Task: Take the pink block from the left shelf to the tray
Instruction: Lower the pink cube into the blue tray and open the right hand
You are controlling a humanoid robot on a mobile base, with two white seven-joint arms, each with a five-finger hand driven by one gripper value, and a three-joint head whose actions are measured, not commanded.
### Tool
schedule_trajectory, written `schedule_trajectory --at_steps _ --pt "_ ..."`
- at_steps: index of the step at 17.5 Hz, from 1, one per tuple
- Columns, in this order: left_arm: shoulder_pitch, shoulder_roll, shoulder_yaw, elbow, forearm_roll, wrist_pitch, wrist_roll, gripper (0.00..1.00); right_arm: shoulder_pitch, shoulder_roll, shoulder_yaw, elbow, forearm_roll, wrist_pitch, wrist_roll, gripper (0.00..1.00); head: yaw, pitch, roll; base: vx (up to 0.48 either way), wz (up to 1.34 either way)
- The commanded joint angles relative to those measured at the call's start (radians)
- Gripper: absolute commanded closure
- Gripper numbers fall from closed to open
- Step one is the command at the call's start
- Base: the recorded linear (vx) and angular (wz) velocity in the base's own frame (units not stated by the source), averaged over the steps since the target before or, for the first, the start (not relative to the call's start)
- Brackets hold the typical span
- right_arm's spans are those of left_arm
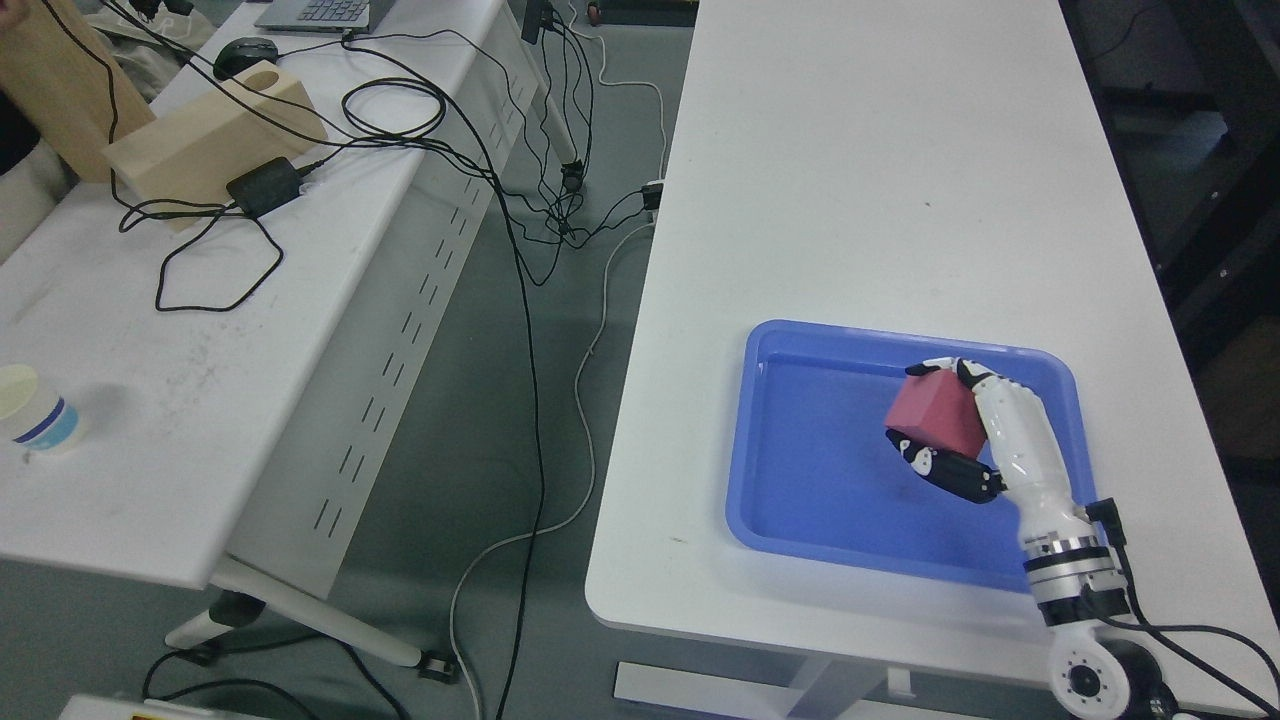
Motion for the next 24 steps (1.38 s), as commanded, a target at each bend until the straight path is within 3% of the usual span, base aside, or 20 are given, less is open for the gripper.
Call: schedule_trajectory --at_steps 1,10,15,24 --pt "0.009 0.017 0.000 0.000 -0.002 0.000 0.001 0.00 0.001 0.003 -0.008 0.007 -0.096 0.006 0.084 0.50 0.0000 0.000 0.000 0.073 0.00" --pt "0.009 0.017 0.000 0.000 -0.002 0.000 0.001 0.00 -0.001 0.015 -0.011 0.009 -0.165 0.010 0.090 0.26 0.0000 0.000 0.000 0.027 0.00" --pt "0.009 0.017 0.000 0.000 -0.002 0.000 0.001 0.00 0.002 0.017 -0.017 0.007 -0.273 0.044 0.092 0.10 0.0000 0.000 0.000 0.000 0.00" --pt "0.009 0.017 0.000 0.000 -0.002 0.000 0.001 0.00 -0.002 0.023 -0.018 0.007 -0.401 0.036 0.089 0.00 0.0000 0.000 0.000 0.000 0.00"
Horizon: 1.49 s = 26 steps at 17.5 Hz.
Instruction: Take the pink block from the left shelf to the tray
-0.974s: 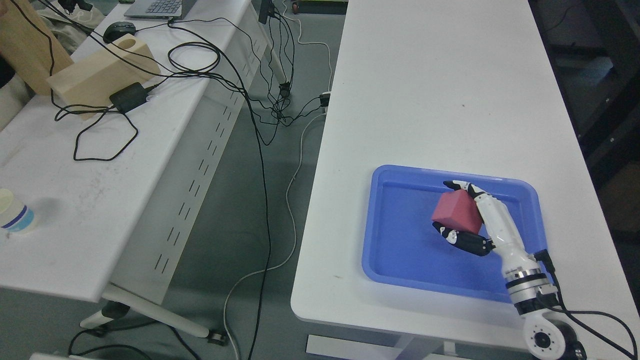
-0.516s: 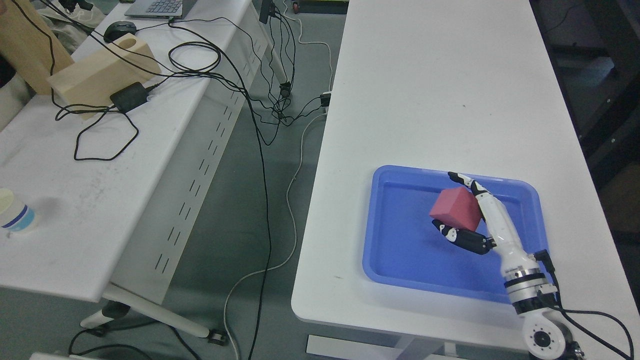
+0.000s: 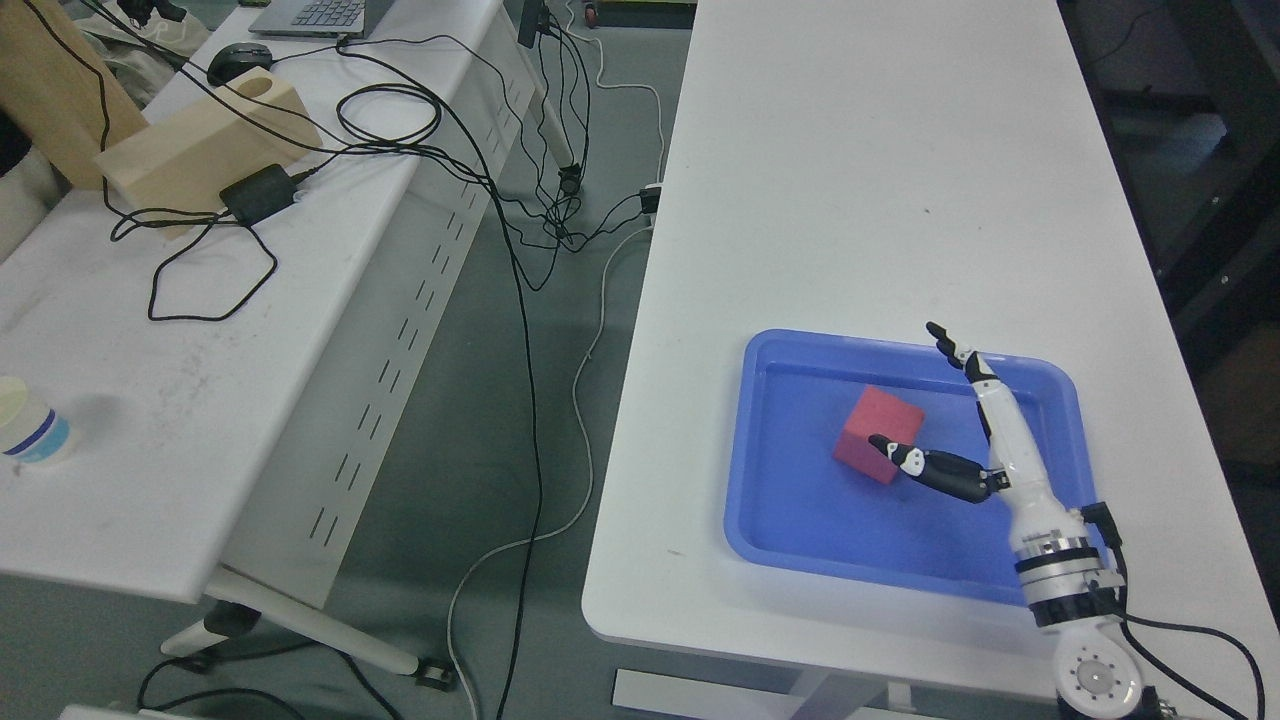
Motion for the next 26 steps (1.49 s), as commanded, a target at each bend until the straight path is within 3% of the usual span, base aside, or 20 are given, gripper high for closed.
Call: schedule_trajectory --at_steps 1,3,5,18,26 --pt "0.009 0.017 0.000 0.000 -0.002 0.000 0.001 0.00 -0.005 0.010 -0.029 0.001 -0.140 -0.007 -0.005 0.00 0.0000 0.000 0.000 0.000 0.00" --pt "0.009 0.017 0.000 0.000 -0.002 0.000 0.001 0.00 0.000 0.013 -0.048 0.003 -0.309 0.001 -0.005 0.00 0.0000 0.000 0.000 0.000 0.00" --pt "0.009 0.017 0.000 0.000 -0.002 0.000 0.001 0.00 0.003 0.013 -0.077 0.003 -0.380 0.003 -0.005 0.00 0.0000 0.000 0.000 0.000 0.00" --pt "0.009 0.017 0.000 0.000 -0.002 0.000 0.001 0.00 0.006 0.023 -0.097 0.003 -0.391 0.041 0.000 0.00 0.0000 0.000 0.000 -0.052 0.01" --pt "0.009 0.017 0.000 0.000 -0.002 0.000 0.001 0.00 0.003 0.024 -0.120 0.003 -0.391 0.164 0.075 0.00 0.0000 0.000 0.000 -0.119 0.01"
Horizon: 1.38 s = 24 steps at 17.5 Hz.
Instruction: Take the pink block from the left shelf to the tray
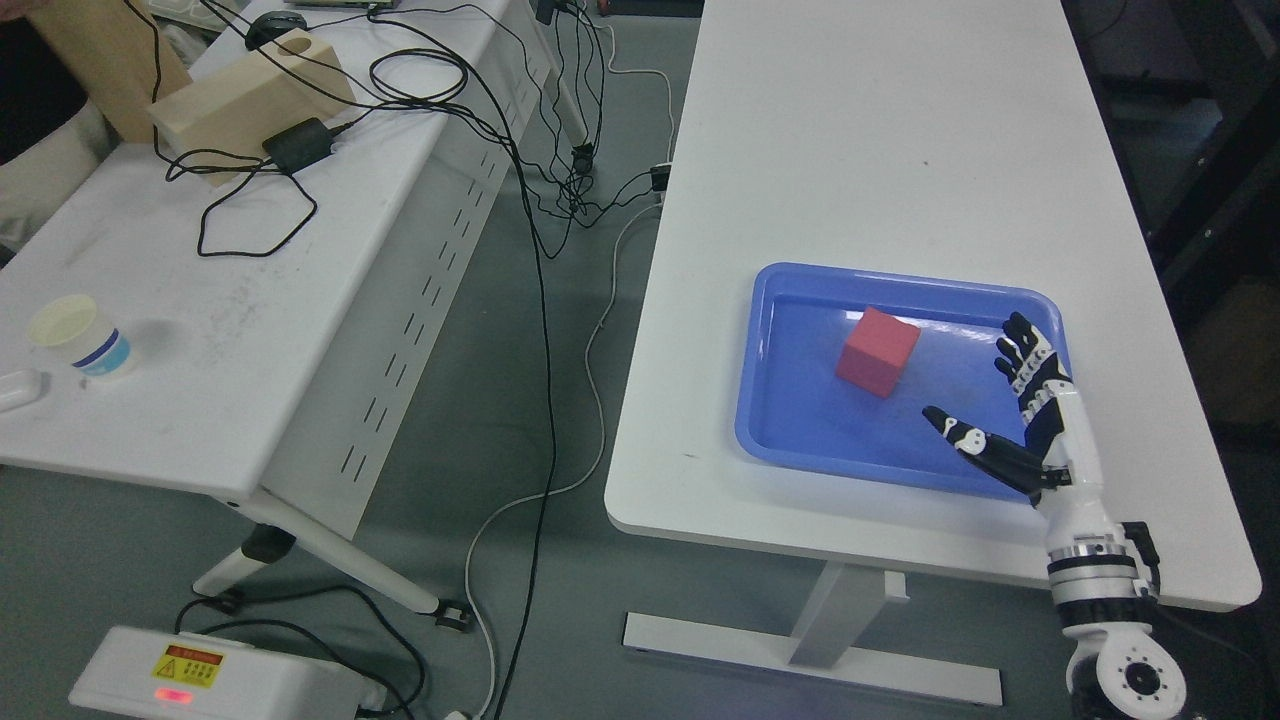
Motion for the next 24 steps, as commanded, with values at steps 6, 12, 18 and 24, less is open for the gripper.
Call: schedule_trajectory --at_steps 6,12,18,24 --pt "0.009 0.017 0.000 0.000 -0.002 -0.001 0.001 0.00 -0.004 -0.015 -0.054 0.000 -0.004 0.026 0.003 0.00 0.0000 0.000 0.000 -0.141 0.00" --pt "0.009 0.017 0.000 0.000 -0.002 -0.001 0.001 0.00 -0.004 -0.015 -0.051 0.000 -0.004 0.029 0.009 0.00 0.0000 0.000 0.000 -0.109 -0.31" --pt "0.009 0.017 0.000 0.000 -0.002 -0.001 0.001 0.00 -0.004 -0.015 -0.048 0.000 -0.004 0.031 0.014 0.00 0.0000 0.000 0.000 -0.142 -0.14" --pt "0.009 0.017 0.000 0.000 -0.002 -0.001 0.001 0.00 -0.006 -0.015 -0.045 0.002 -0.004 0.031 0.015 0.00 0.0000 0.000 0.000 -0.152 -0.02"
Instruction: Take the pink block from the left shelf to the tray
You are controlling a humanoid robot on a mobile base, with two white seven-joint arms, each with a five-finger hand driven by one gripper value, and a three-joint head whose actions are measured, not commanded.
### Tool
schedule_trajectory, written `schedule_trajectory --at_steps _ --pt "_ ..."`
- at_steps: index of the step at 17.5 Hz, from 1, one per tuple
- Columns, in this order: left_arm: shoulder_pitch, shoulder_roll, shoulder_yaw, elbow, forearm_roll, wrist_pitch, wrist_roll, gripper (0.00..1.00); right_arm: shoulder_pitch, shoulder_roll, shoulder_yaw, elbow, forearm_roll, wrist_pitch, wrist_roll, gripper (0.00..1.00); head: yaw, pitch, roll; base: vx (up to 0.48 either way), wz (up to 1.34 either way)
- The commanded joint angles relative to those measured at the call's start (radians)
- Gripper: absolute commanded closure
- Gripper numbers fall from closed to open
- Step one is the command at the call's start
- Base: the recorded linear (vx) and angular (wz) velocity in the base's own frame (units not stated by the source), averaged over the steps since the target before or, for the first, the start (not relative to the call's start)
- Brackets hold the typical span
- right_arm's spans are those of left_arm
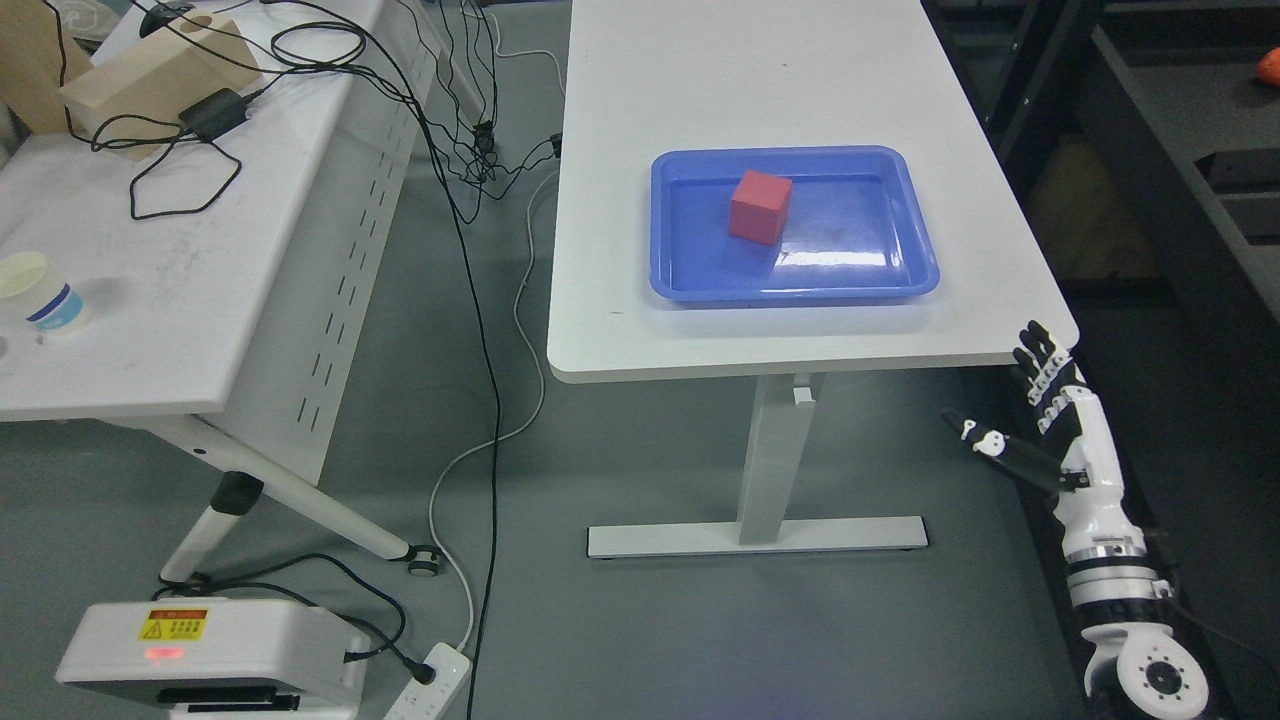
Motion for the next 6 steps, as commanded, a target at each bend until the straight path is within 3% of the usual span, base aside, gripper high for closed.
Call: schedule_trajectory --at_steps 1,6 --pt "0.009 0.017 0.000 0.000 -0.002 -0.001 0.001 0.00 -0.001 -0.017 -0.001 0.001 0.000 0.000 0.001 0.00 0.0000 0.000 0.000 -0.116 0.01" --pt "0.009 0.017 0.000 0.000 -0.002 -0.001 0.001 0.00 -0.001 -0.017 -0.001 0.001 0.000 0.000 0.002 0.00 0.0000 0.000 0.000 -0.054 0.00"
